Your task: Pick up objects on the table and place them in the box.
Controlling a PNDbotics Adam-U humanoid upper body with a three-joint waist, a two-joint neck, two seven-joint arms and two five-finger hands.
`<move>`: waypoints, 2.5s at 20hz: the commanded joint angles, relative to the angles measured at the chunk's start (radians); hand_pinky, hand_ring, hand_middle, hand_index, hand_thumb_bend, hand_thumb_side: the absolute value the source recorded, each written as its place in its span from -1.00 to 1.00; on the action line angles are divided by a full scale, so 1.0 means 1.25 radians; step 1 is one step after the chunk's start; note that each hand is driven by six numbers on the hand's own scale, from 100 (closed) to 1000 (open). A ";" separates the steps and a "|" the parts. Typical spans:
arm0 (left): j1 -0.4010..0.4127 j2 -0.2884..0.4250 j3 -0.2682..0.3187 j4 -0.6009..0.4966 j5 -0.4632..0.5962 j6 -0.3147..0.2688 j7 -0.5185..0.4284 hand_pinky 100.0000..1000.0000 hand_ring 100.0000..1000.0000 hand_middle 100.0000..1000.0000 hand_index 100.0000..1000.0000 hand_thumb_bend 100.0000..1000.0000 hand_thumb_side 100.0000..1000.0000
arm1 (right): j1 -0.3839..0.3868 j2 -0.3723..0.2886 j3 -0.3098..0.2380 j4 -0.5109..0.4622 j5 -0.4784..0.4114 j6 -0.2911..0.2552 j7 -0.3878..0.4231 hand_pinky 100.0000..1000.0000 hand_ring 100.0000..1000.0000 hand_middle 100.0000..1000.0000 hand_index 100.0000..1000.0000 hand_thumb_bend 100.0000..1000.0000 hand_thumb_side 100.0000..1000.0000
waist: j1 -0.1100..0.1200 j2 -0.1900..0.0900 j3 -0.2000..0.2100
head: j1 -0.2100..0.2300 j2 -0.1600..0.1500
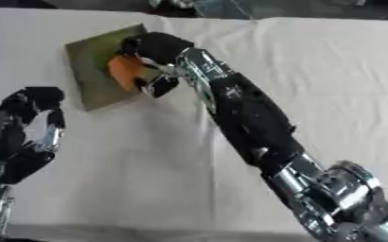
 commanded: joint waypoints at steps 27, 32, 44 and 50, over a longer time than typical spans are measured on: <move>-0.008 0.003 0.003 -0.016 -0.001 0.002 0.002 0.51 0.46 0.29 0.50 -0.98 -0.50 | 0.000 -0.013 -0.012 0.018 0.099 0.137 -0.144 0.97 1.00 1.00 1.00 -1.00 -0.61 | 0.001 -0.011 0.000 | 0.005 0.004; -0.008 0.003 0.004 -0.016 -0.001 0.001 0.002 0.51 0.46 0.29 0.50 -0.98 -0.50 | 0.002 -0.016 -0.013 0.020 0.110 0.138 -0.135 0.99 1.00 1.00 1.00 -1.00 -0.62 | 0.002 -0.011 -0.001 | 0.006 0.004; -0.006 0.003 0.005 -0.015 -0.002 0.001 0.002 0.50 0.46 0.29 0.50 -0.97 -0.50 | -0.007 -0.030 -0.001 0.023 0.191 0.077 -0.094 1.00 1.00 1.00 1.00 -0.49 -0.30 | 0.002 -0.011 -0.005 | 0.006 0.004; -0.005 0.003 0.006 -0.015 -0.003 0.000 0.001 0.50 0.46 0.29 0.50 -0.97 -0.50 | -0.007 -0.032 -0.001 0.016 0.218 0.078 -0.111 1.00 1.00 1.00 1.00 -0.41 -0.27 | 0.004 -0.010 -0.007 | 0.006 0.004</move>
